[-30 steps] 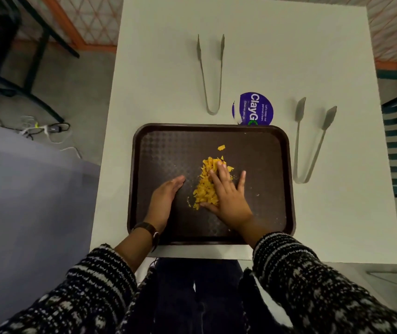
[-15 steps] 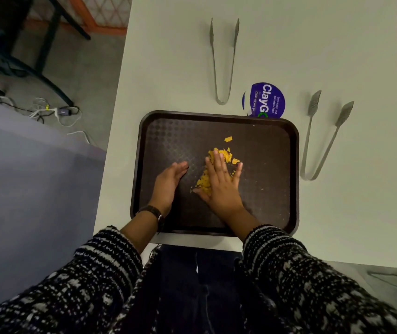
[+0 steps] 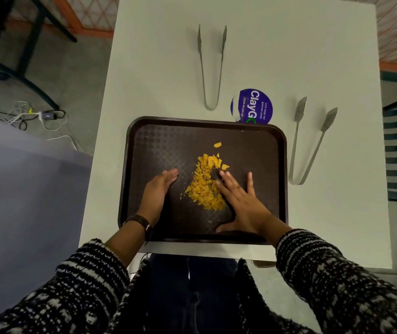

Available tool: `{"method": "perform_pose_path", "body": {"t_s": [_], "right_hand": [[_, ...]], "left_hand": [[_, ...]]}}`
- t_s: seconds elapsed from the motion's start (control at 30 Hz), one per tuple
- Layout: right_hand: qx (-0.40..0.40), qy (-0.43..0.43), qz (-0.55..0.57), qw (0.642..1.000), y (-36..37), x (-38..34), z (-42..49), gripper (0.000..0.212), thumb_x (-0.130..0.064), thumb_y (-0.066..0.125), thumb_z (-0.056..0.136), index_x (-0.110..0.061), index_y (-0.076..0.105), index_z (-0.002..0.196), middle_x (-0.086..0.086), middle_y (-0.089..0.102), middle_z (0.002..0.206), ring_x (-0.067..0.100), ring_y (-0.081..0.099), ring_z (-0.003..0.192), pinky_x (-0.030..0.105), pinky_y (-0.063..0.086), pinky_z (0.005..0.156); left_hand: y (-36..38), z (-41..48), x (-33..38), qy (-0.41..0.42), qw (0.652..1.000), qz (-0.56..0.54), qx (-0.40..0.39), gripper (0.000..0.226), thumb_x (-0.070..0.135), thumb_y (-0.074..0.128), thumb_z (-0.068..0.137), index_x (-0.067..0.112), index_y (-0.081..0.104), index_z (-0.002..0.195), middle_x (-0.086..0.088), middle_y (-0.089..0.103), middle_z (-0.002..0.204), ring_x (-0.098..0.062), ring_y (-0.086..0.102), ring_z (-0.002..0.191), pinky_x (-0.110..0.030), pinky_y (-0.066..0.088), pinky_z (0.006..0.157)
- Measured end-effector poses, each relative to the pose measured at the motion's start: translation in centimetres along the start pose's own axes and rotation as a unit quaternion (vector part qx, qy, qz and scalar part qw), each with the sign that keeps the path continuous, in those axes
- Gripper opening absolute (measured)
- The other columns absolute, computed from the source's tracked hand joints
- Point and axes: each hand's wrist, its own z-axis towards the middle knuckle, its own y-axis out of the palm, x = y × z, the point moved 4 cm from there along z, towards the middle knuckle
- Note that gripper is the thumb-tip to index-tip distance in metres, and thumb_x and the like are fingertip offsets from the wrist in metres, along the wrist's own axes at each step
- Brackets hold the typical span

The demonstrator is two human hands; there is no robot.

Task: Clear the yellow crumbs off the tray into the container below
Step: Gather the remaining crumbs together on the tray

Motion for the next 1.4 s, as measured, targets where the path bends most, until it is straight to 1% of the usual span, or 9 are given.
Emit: {"method": "perform_pose_path", "body": {"t_s": [0.23,0.37,0.5,0.7,0.8,0.9,1.07,1.17,1.4], "right_hand": [[0.078,0.077,0.065,0.992,-1.5,0.6,4.4,0.107,-0.073,0.05,0.073,-0.017,0.001,0.15,0.002,-0.014,0.157,0.016,-0.016,0.145,0.054,-0.027,0.106],[0.106,0.049,0.131,0.984,-2.9,0.6,5.5,0.099,-0.068,0.05,0.078,-0.014,0.009,0.15,0.003,-0.005,0.159,0.014,-0.013,0.145,0.049,-0.018,0.114],[0.156,0.121,0.251,0.948,-4.4,2.6,7.0,0.08,-0.055,0.047,0.088,-0.012,0.018,0.149,0.006,0.014,0.159,0.016,0.004,0.147,0.044,-0.004,0.12],[0.076,0.064,0.261,0.96,-4.2,1.4,7.9,0.078,-0.057,0.042,0.088,-0.016,0.017,0.15,0.006,0.021,0.157,0.019,0.01,0.146,0.042,0.008,0.121],[0.042,0.024,0.281,0.959,-3.9,-0.2,6.2,0.069,-0.047,0.047,0.092,-0.015,0.023,0.148,0.007,0.026,0.155,0.011,0.009,0.141,0.031,0.008,0.119],[0.138,0.022,0.316,0.938,-3.8,-0.6,4.6,0.068,-0.051,0.039,0.093,-0.007,0.031,0.144,0.011,0.034,0.151,0.014,0.021,0.142,0.034,0.011,0.12],[0.312,0.223,0.379,0.842,-2.3,1.5,2.6,0.064,-0.053,0.032,0.093,-0.012,0.034,0.143,0.001,0.03,0.151,0.014,0.017,0.145,0.031,0.0,0.12],[0.314,0.253,0.396,0.825,-1.2,0.2,2.9,0.075,-0.064,0.028,0.09,-0.013,0.031,0.144,-0.005,0.028,0.149,0.003,0.012,0.143,0.024,-0.011,0.117],[0.266,0.197,0.439,0.835,0.0,-4.1,5.6,0.076,-0.057,0.033,0.089,-0.008,0.023,0.147,-0.002,0.024,0.152,0.012,0.008,0.147,0.026,-0.017,0.116]], "left_hand": [[-0.2,0.4,-0.4,-0.001,1.0,0.019,0.0,0.04,0.021,0.029,0.099,0.004,0.053,0.126,-0.009,0.056,0.131,-0.014,0.052,0.119,-0.032,0.031,0.112],[-0.2,0.1,-0.3,0.025,0.999,0.033,0.02,0.035,0.022,0.037,0.097,0.009,0.058,0.121,-0.005,0.061,0.125,-0.013,0.055,0.116,-0.034,0.036,0.108],[0.2,-0.3,-0.4,0.063,0.995,0.049,0.065,0.03,0.016,0.046,0.094,0.011,0.061,0.119,-0.003,0.059,0.126,-0.011,0.053,0.117,-0.023,0.038,0.101],[0.7,-1.1,-0.9,0.074,0.994,0.048,0.059,0.034,0.004,0.041,0.094,0.008,0.056,0.124,-0.006,0.054,0.131,-0.011,0.049,0.116,-0.019,0.038,0.096],[0.5,-1.3,-1.3,0.085,0.992,0.078,0.053,0.035,0.004,0.042,0.093,0.012,0.055,0.125,-0.005,0.053,0.133,-0.014,0.049,0.119,-0.026,0.04,0.101],[0.8,-1.2,-1.6,0.133,0.975,0.165,0.061,0.04,0.007,0.045,0.093,0.017,0.049,0.131,-0.004,0.047,0.139,-0.012,0.042,0.127,-0.036,0.033,0.111],[3.3,-0.5,-1.7,0.216,0.936,0.268,0.074,0.054,0.027,0.039,0.092,0.013,0.027,0.143,0.002,0.024,0.151,-0.005,0.012,0.139,-0.025,-0.001,0.116],[4.8,1.3,-2.1,0.225,0.914,0.328,0.079,0.058,0.036,0.03,0.093,0.013,0.021,0.145,-0.003,0.018,0.155,-0.003,0.003,0.14,-0.015,-0.017,0.111],[7.9,2.7,-2.8,0.268,0.856,0.441,0.02,0.068,0.05,0.013,0.088,0.015,0.02,0.146,-0.003,0.019,0.156,-0.01,0.001,0.143,-0.02,-0.025,0.11]]}}
